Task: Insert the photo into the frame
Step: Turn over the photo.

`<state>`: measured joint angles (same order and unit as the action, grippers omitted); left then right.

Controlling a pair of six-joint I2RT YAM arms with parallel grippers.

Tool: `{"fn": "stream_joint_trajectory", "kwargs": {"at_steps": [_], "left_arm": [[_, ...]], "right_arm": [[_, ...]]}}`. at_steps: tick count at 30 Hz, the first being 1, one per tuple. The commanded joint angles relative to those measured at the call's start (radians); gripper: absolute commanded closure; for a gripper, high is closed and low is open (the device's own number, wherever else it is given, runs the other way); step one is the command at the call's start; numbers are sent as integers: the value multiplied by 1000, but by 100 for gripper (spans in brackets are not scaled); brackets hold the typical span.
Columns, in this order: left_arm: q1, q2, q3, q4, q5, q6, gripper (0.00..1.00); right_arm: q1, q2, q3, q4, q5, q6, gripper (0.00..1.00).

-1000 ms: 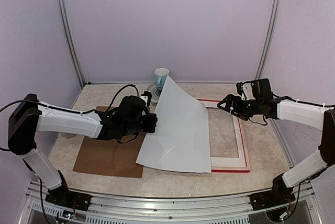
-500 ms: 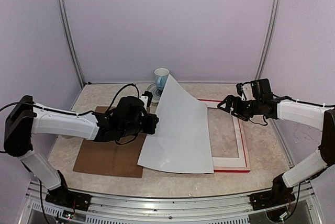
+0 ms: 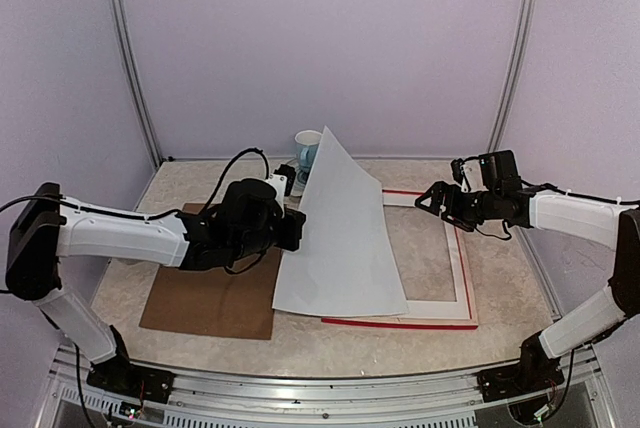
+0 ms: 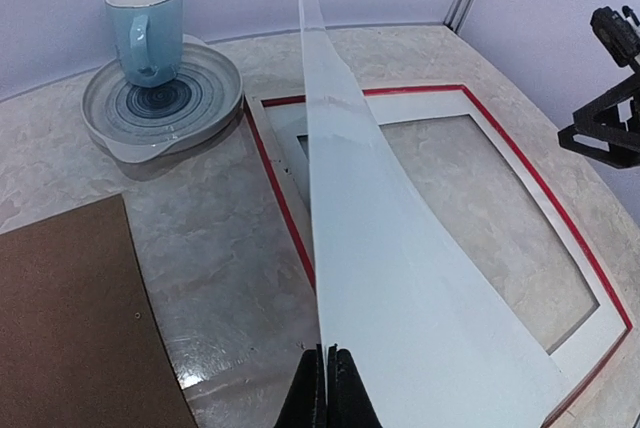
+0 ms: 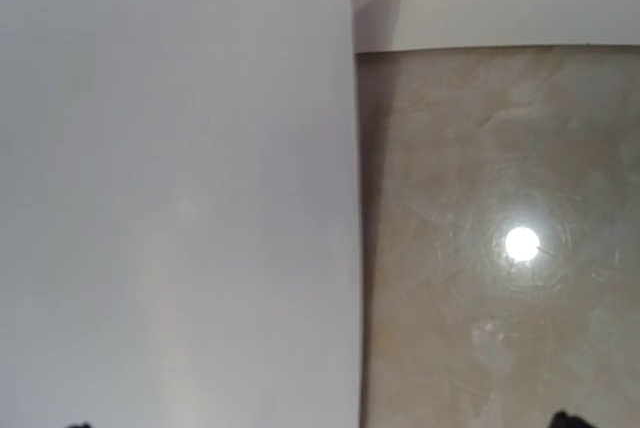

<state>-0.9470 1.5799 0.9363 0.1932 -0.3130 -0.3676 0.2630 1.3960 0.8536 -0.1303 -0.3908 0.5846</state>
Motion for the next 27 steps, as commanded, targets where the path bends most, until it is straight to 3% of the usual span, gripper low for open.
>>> {"fn": "stream_joint_trajectory", "kwargs": {"at_steps": [1, 14, 27], "left_arm": [[20, 92, 69, -18, -1, 20, 99], [134, 174, 123, -36, 177, -34, 94], [165, 243, 174, -71, 228, -57, 88]], "right_arm": [[-15, -3, 10, -2, -3, 1, 1], [-16, 4, 3, -2, -5, -1, 1], [-47, 54, -10, -24, -7, 17, 1]]}}
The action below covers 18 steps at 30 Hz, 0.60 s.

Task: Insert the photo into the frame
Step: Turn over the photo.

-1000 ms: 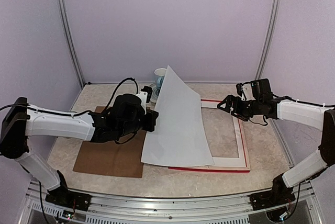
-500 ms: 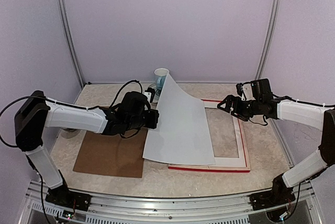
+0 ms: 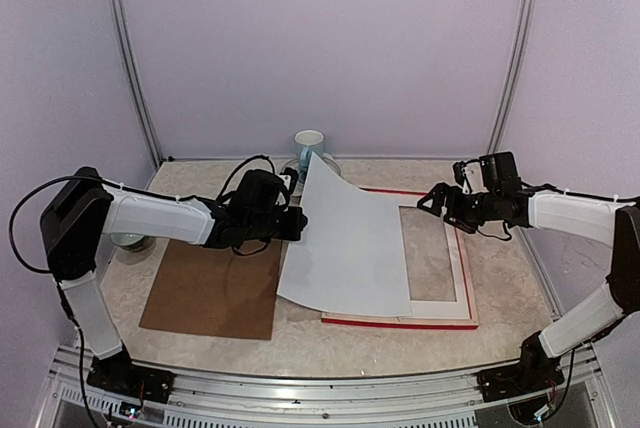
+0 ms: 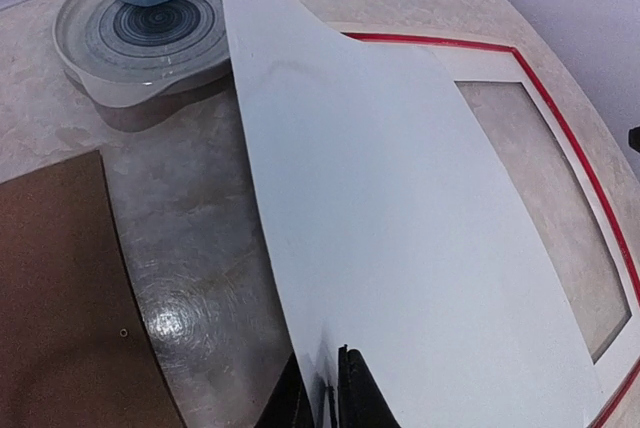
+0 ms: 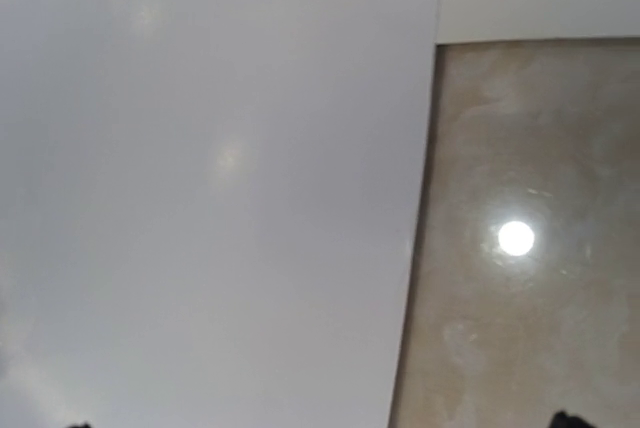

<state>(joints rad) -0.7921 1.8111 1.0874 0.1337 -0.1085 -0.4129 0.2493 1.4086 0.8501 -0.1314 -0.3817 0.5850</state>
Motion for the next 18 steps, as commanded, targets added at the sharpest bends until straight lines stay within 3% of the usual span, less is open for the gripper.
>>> {"fn": "stream_joint_trajectory", "kwargs": {"at_steps": [1, 8, 11, 15, 18], "left_arm": [[11, 12, 23, -11, 26, -13, 88], [14, 11, 26, -12, 27, -13, 86], [15, 10, 25, -13, 30, -13, 86], [16, 8, 26, -9, 31, -16, 86], [16, 12, 31, -8, 33, -17, 86]], "right_arm": [[-43, 49, -12, -21, -24, 32, 1], [-154, 44, -162, 209, -298, 111, 1], [-166, -20, -223, 286, -308, 110, 1], [-170, -33, -139, 83, -199, -8, 1], [-177, -16, -122, 40, -176, -12, 1]]}}
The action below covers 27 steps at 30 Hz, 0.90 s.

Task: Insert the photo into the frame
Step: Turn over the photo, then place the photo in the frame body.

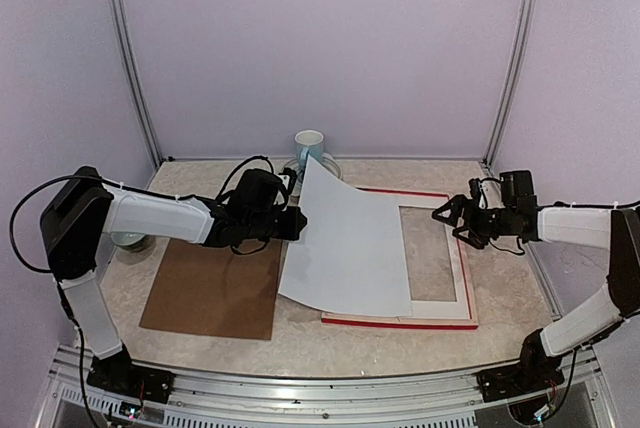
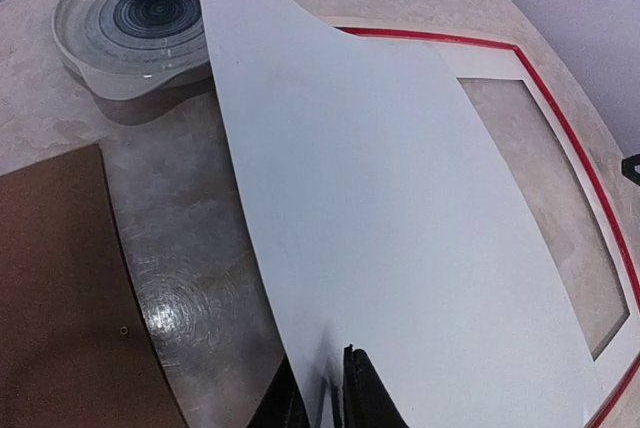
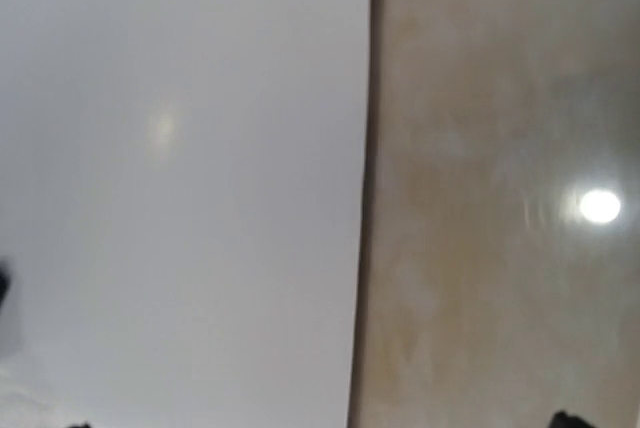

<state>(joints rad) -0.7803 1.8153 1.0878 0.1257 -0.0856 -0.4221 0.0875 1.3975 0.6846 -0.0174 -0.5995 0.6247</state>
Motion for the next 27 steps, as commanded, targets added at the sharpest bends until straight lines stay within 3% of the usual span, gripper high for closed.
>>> {"fn": "stream_joint_trajectory", "kwargs": {"at_steps": [1, 10, 27], "left_arm": [[5, 9, 32, 0, 10, -7, 85], [6, 13, 40, -1, 17, -5, 85], [7, 71, 101, -8, 62, -12, 82]], "right_arm": [[-17, -3, 47, -88, 59, -51, 1], [-47, -51, 38, -128, 255, -29, 1], [-53, 47, 69, -171, 242, -99, 1]]}}
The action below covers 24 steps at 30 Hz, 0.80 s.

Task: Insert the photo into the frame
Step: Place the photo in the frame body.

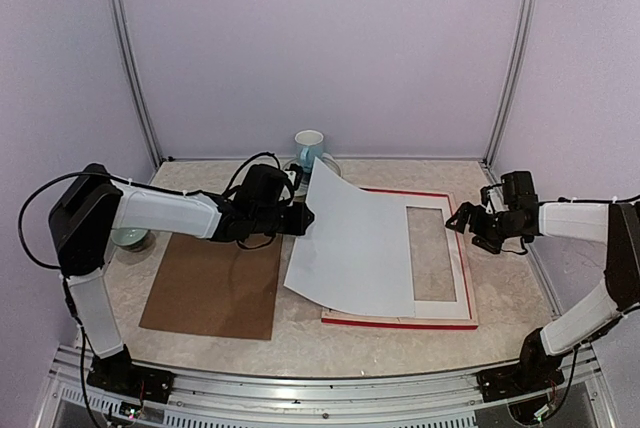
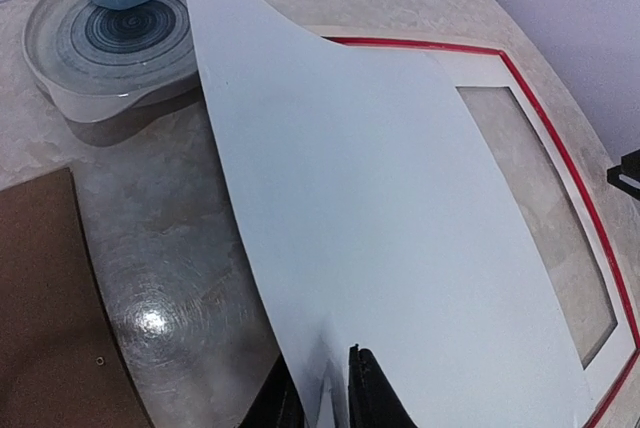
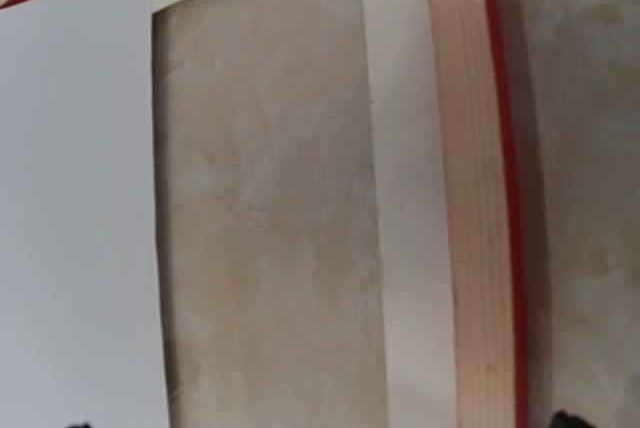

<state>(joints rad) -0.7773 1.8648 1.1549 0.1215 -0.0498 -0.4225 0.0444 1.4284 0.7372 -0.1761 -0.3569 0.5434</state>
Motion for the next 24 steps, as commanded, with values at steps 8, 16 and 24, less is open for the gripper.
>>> {"fn": "stream_joint_trajectory", "kwargs": {"at_steps": [8, 16, 24], "left_arm": [[0, 31, 23, 14, 43, -30, 78], [-4, 40, -1, 26, 36, -51, 75], [-4, 45, -43, 16, -30, -103, 75]], "right_arm": [[-9, 39, 17, -19, 3, -17, 1], [-10, 43, 22, -26, 4, -19, 1], [-10, 39, 24, -31, 3, -20, 1]]}}
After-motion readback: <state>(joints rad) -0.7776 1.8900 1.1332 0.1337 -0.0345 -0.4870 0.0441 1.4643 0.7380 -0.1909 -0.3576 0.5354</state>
